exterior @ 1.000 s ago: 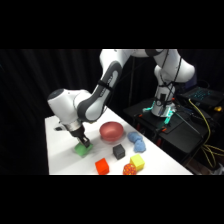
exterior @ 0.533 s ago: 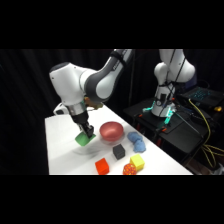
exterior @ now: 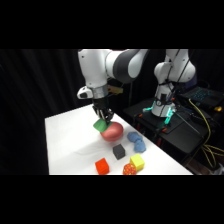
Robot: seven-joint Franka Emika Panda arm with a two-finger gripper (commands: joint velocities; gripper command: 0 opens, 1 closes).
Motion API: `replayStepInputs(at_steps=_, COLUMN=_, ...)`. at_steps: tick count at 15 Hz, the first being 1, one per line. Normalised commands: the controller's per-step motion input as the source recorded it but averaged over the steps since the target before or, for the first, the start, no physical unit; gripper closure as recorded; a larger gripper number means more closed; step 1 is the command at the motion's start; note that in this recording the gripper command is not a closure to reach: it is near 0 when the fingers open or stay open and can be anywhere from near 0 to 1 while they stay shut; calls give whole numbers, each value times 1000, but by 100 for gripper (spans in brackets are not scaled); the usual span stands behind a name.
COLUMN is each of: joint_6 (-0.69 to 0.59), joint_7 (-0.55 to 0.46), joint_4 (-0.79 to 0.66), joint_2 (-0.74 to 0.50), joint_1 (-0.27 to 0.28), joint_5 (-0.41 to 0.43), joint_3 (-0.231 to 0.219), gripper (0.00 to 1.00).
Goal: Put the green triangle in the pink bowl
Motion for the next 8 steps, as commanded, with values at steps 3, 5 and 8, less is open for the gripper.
replayStepInputs(at_steps=3, joint_6=275, joint_7=18, joint_4=-633, joint_2=-447, joint_1=-51, joint_5=50, joint_3=-81, gripper=100)
replayStepInputs(at_steps=5, joint_6=227, joint_7=-7, joint_4=-363, joint_2=-222, joint_1=-56, joint_5=73, joint_3=-76, gripper=100)
replayStepInputs(at_steps=8, joint_6=163, joint_7=-20, joint_4=-137, joint_2=-52, joint_1=-51, joint_5=83, joint_3=-52, gripper=100)
